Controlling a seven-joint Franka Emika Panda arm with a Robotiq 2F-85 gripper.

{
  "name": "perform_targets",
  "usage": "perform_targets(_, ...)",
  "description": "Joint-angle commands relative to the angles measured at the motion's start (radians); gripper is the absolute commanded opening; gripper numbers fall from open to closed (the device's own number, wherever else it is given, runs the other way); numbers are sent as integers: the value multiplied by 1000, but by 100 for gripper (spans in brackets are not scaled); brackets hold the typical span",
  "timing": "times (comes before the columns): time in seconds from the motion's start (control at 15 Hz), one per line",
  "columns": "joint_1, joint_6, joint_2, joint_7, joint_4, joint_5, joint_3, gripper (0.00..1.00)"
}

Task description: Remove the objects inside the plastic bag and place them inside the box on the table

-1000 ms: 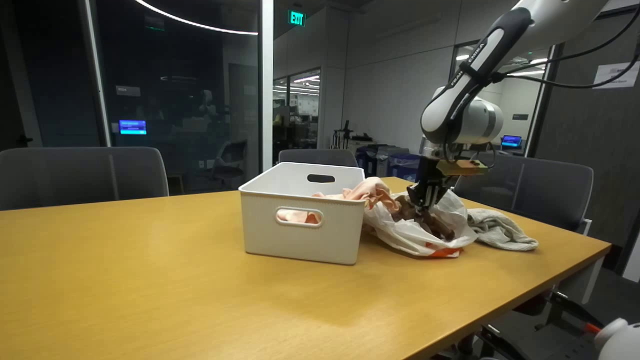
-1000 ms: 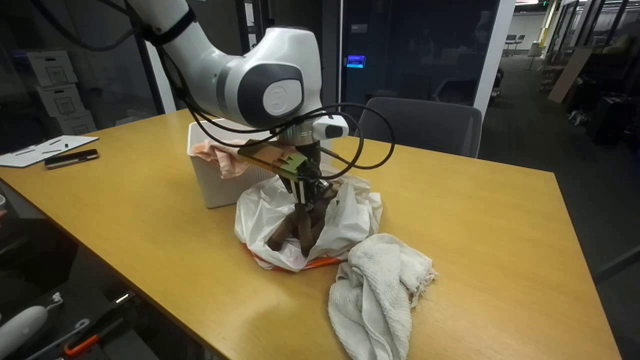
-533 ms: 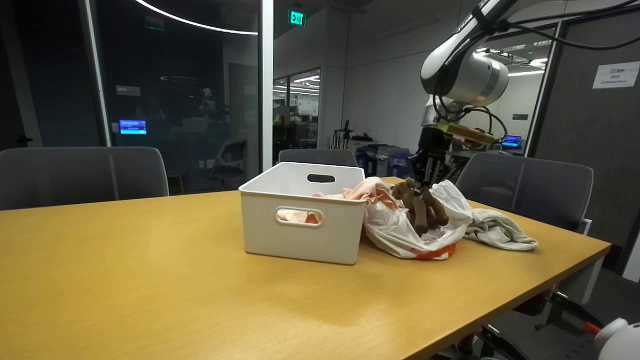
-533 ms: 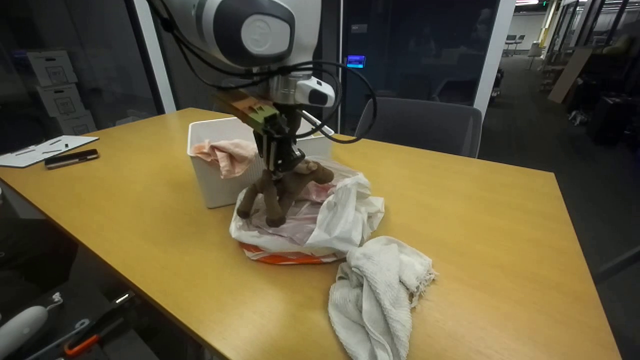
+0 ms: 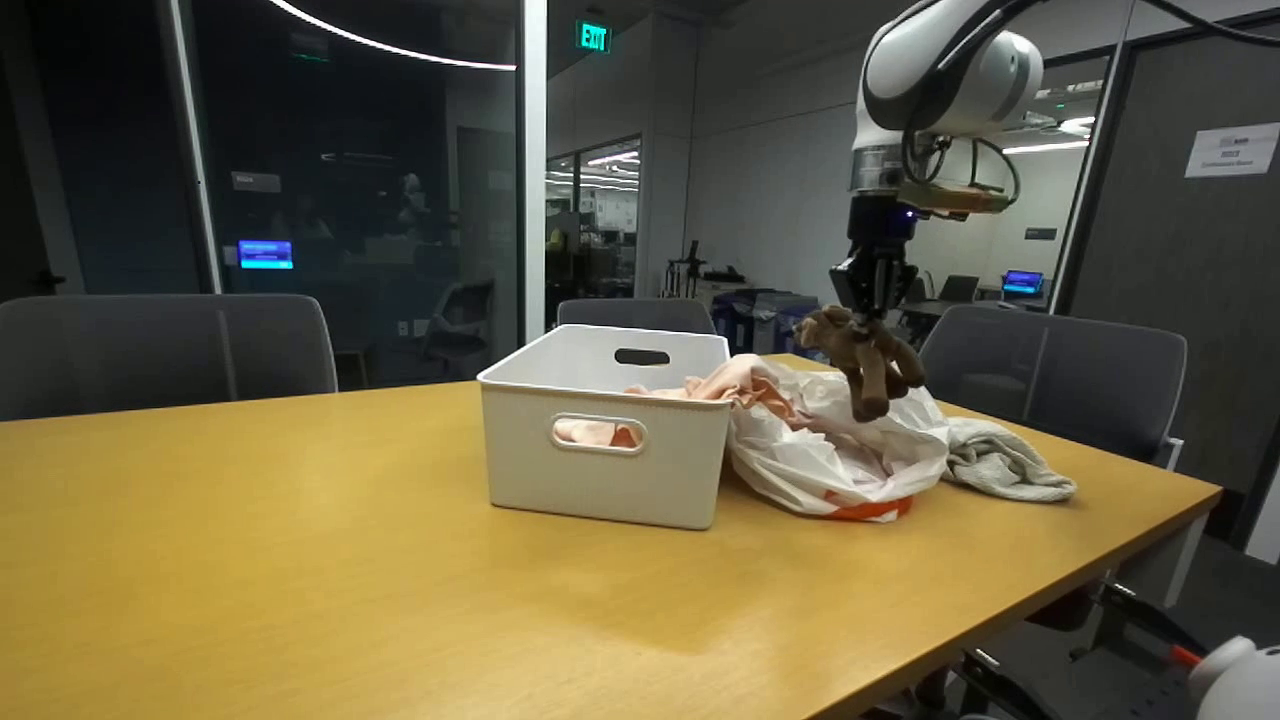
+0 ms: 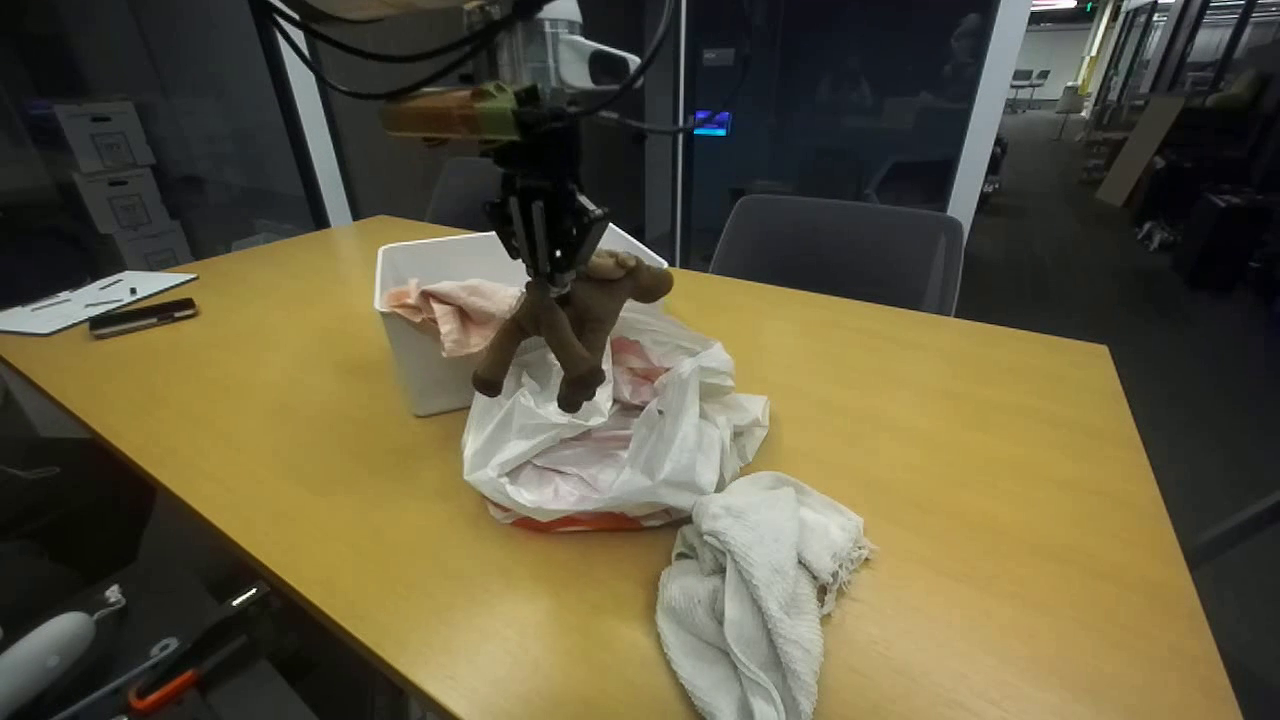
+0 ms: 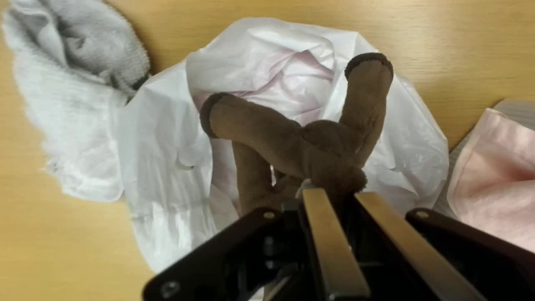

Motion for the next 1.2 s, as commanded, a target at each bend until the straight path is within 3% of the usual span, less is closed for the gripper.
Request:
perform_targets(0.0,24,23,-77,63,-21,-177,42,4)
perform_targets(0.13,42,62,-106,61,-33,-236,66,4)
perform_targets(0.4,108,141,-138,4,-35,-233,121,6)
perform_targets(0.73,184,246,-44,-70,11,-250,194,6)
perform_targets(1.13,209,317,127,-44,88,-553,252,3)
